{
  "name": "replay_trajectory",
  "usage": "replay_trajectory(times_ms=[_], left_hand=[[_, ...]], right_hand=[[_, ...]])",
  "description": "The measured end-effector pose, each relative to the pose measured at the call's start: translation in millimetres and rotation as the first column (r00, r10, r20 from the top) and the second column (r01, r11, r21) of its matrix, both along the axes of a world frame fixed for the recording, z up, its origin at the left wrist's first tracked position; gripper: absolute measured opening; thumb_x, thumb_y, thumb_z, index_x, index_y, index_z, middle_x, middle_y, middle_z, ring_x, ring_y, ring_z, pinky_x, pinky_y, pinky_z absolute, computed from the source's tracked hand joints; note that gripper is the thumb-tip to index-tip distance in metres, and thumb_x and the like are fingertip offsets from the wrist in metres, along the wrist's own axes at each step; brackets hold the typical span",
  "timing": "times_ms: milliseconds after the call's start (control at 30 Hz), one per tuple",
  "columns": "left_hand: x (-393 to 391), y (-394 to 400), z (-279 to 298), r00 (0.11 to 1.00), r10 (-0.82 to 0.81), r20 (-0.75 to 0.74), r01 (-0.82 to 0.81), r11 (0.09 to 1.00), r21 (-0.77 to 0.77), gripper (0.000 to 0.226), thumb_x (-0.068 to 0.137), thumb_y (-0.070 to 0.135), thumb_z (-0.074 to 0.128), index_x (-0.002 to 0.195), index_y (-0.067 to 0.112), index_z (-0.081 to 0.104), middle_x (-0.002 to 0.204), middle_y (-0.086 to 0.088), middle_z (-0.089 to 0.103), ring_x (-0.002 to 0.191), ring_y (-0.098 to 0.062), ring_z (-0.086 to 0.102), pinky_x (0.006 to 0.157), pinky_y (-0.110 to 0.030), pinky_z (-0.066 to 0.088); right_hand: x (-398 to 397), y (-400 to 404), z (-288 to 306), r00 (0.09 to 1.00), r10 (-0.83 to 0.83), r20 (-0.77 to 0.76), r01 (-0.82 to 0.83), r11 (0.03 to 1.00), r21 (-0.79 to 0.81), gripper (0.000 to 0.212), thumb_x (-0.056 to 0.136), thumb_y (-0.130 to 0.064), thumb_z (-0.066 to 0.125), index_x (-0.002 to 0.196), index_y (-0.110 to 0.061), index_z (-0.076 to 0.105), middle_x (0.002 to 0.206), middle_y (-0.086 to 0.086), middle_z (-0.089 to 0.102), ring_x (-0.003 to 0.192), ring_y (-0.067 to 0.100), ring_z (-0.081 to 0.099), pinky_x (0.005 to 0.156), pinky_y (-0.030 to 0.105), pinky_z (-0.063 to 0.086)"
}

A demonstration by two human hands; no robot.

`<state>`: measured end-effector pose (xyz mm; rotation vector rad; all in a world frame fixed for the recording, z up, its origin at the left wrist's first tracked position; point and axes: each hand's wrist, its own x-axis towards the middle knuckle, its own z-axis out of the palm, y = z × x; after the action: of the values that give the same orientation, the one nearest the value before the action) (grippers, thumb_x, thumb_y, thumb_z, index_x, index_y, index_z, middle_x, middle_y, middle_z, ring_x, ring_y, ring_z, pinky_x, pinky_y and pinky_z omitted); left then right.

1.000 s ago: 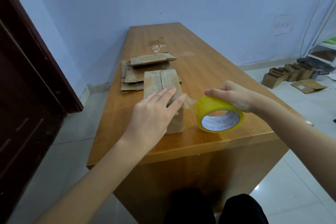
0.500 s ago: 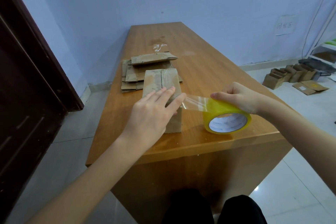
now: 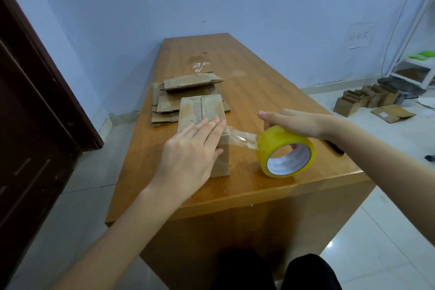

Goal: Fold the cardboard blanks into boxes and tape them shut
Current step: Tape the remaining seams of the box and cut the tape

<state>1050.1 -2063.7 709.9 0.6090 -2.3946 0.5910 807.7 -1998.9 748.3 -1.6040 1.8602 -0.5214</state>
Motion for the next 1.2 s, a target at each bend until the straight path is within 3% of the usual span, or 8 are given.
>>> replay_trajectory(times_ms=[133,233,433,533,667,800,1067,1200], left_hand=[[-1.5,2.2,0.2,1.000,0.012,-0.011,-0.012,0.999,0.036,0.054,0.074,0.027,0.077,0.123,0.008,0.062,0.119,-0.008,0.066,0.106,-0.022,0.065,0.084,-0.034,0.052],[-1.4,4.2,1.0,1.000,0.022,-0.022,-0.020,0.998,0.066,0.054,0.074,0.027,0.078,0.122,0.009,0.062,0.119,-0.007,0.066,0.107,-0.021,0.064,0.084,-0.034,0.052],[-1.4,7.5,2.9,0.999,0.043,-0.002,-0.043,0.993,0.110,0.055,0.074,0.024,0.078,0.124,0.010,0.061,0.121,-0.006,0.065,0.109,-0.020,0.063,0.086,-0.034,0.050],[-2.7,9.7,4.4,0.997,0.081,0.015,-0.082,0.987,0.137,0.055,0.077,0.027,0.075,0.128,0.014,0.058,0.125,-0.003,0.062,0.113,-0.018,0.061,0.090,-0.032,0.048],[-1.9,9.5,3.8,0.998,0.061,0.015,-0.063,0.989,0.134,0.052,0.080,0.022,0.069,0.130,0.013,0.056,0.127,-0.006,0.061,0.116,-0.020,0.059,0.096,-0.033,0.040],[-1.4,9.0,0.8,0.998,0.066,0.025,-0.068,0.991,0.112,0.061,0.071,0.016,0.076,0.129,0.009,0.057,0.127,-0.008,0.061,0.117,-0.023,0.059,0.096,-0.035,0.041],[-1.0,6.5,-2.4,0.998,0.042,0.038,-0.045,0.994,0.095,0.065,0.070,0.023,0.077,0.129,0.006,0.056,0.129,-0.010,0.060,0.118,-0.024,0.058,0.098,-0.037,0.043],[-0.7,6.0,-1.3,0.997,0.036,0.073,-0.042,0.996,0.077,0.068,0.066,0.023,0.078,0.128,0.004,0.057,0.128,-0.011,0.060,0.116,-0.025,0.059,0.096,-0.038,0.045]], right_hand=[[-5.3,1.3,-6.9,0.998,-0.067,0.021,0.069,0.992,-0.108,0.083,0.070,-0.079,0.044,0.072,0.003,0.053,0.067,0.010,0.041,0.063,0.023,0.042,0.068,0.035,0.037],[-2.6,6.8,-5.9,0.991,-0.128,0.035,0.132,0.971,-0.198,0.055,0.089,-0.059,0.050,0.072,-0.006,0.054,0.068,0.009,0.041,0.064,0.020,0.041,0.065,0.033,0.036],[17.4,28.7,10.7,0.923,-0.386,-0.016,0.320,0.786,-0.529,0.034,0.102,-0.034,0.037,0.106,-0.015,0.065,0.101,0.002,0.068,0.101,0.020,0.059,0.095,0.042,0.043],[70.0,51.5,17.3,0.948,-0.316,-0.026,0.249,0.792,-0.557,0.049,0.101,-0.045,0.031,0.139,-0.019,0.046,0.139,-0.003,0.052,0.133,0.014,0.041,0.112,0.031,0.027],[126.9,47.6,-12.7,0.904,-0.238,-0.354,0.075,0.906,-0.416,0.074,0.095,-0.054,0.008,0.152,-0.006,0.011,0.159,0.005,0.017,0.147,0.013,0.005,0.116,0.025,-0.008],[138.2,35.7,-42.9,0.870,-0.298,-0.394,0.085,0.876,-0.475,0.093,0.075,-0.054,-0.005,0.151,-0.002,0.005,0.159,0.010,0.014,0.148,0.017,0.002,0.118,0.031,-0.012],[143.9,33.1,-54.9,0.954,-0.250,-0.163,0.130,0.840,-0.527,0.092,0.076,-0.053,0.013,0.150,0.000,0.007,0.148,0.013,0.040,0.143,0.016,0.026,0.120,0.027,0.000],[143.4,35.6,-53.3,0.970,-0.219,-0.104,0.134,0.844,-0.520,0.095,0.070,-0.052,0.017,0.151,-0.001,0.011,0.154,0.011,0.030,0.146,0.013,0.016,0.119,0.025,-0.001]])
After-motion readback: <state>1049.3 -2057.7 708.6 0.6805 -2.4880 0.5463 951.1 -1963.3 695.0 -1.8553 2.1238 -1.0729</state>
